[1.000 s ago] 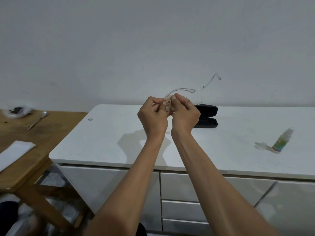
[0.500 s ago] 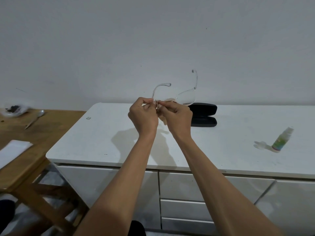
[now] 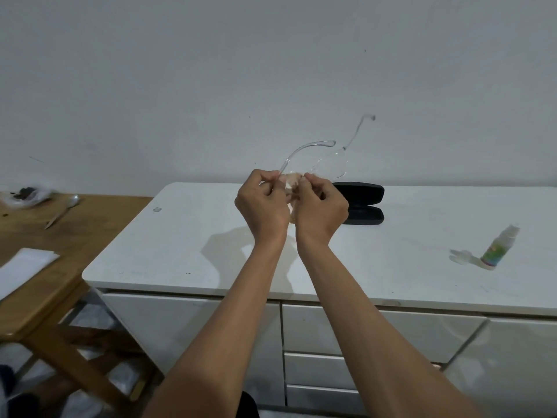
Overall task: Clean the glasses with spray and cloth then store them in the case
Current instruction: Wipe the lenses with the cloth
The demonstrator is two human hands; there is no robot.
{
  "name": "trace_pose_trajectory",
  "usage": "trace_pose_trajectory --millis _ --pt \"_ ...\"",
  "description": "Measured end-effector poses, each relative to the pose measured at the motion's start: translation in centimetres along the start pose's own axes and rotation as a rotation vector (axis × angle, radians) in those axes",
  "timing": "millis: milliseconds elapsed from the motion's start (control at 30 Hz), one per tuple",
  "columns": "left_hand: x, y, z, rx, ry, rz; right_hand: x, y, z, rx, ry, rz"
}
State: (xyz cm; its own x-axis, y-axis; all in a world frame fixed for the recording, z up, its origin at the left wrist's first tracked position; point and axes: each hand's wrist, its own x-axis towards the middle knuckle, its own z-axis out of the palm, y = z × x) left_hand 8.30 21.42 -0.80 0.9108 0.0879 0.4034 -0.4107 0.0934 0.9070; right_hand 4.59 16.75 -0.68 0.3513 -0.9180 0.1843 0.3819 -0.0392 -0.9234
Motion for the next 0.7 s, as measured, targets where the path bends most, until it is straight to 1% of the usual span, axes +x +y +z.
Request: trace_pose_trajectory --millis 100,200,333,500,600,700 --pt "-0.4 0.6 0.4 0.008 -0.015 0.05 0.3 -0.6 0.9 0.128 0.064 0.085" --pt "-0.3 1.3 0.5 -0.02 -0.019 0.064 0.8 -1.0 1.4 0.174 0.047 0.091" --pt "0.1 1.5 0.0 -0.074 -0.048 0.029 1.6 -1.0 1.2 0.203 -0.093 0.077" --pt "0.7 1.6 -0.4 -0.098 -0.024 -0.009 2.2 -1.2 0.6 0.191 -0.322 0.105" --pt "1.0 1.7 -0.7 -0.119 -0.009 -0.079 2.8 -1.2 0.1 0.071 -0.473 0.067" --pt "2.0 1.0 -1.3 -0.107 0.014 -0.124 3.2 -1.0 -0.4 -0.088 -0.605 -0.047"
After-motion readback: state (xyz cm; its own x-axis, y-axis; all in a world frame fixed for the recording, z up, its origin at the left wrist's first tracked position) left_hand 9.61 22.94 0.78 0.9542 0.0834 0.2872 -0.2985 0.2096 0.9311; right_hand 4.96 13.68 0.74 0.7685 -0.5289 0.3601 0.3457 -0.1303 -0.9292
